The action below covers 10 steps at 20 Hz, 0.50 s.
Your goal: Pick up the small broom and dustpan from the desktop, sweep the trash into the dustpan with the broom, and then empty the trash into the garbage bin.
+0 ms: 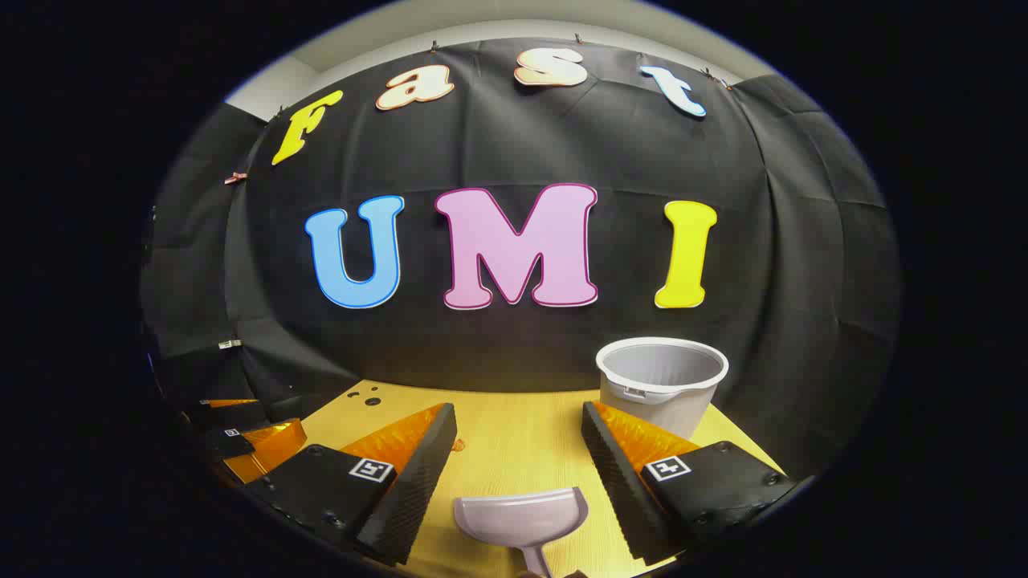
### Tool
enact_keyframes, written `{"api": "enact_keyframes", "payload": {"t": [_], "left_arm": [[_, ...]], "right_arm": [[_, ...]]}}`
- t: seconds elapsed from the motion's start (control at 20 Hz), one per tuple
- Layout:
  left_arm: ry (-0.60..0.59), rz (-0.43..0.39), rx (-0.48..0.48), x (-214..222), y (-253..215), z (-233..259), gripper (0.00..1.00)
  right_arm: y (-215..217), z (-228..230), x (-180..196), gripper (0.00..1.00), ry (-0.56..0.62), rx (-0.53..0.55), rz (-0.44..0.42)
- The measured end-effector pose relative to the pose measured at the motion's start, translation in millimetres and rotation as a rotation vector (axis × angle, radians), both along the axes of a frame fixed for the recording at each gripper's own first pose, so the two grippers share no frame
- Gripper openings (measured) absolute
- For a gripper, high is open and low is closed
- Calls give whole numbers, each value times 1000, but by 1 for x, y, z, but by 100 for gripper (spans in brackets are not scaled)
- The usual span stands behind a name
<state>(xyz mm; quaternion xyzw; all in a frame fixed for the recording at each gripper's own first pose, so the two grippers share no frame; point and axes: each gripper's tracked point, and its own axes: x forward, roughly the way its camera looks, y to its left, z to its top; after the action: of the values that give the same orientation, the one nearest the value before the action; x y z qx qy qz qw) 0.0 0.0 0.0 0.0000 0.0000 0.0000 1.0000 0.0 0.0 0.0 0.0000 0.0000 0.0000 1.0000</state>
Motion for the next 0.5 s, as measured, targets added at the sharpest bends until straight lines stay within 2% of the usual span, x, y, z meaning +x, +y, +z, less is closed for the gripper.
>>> {"api": "enact_keyframes", "payload": {"t": [0.5], "left_arm": [[59, 5, -15, 14, 0, -19, 96]], "right_arm": [[-6, -18, 14, 97, 63, -2, 32]]}}
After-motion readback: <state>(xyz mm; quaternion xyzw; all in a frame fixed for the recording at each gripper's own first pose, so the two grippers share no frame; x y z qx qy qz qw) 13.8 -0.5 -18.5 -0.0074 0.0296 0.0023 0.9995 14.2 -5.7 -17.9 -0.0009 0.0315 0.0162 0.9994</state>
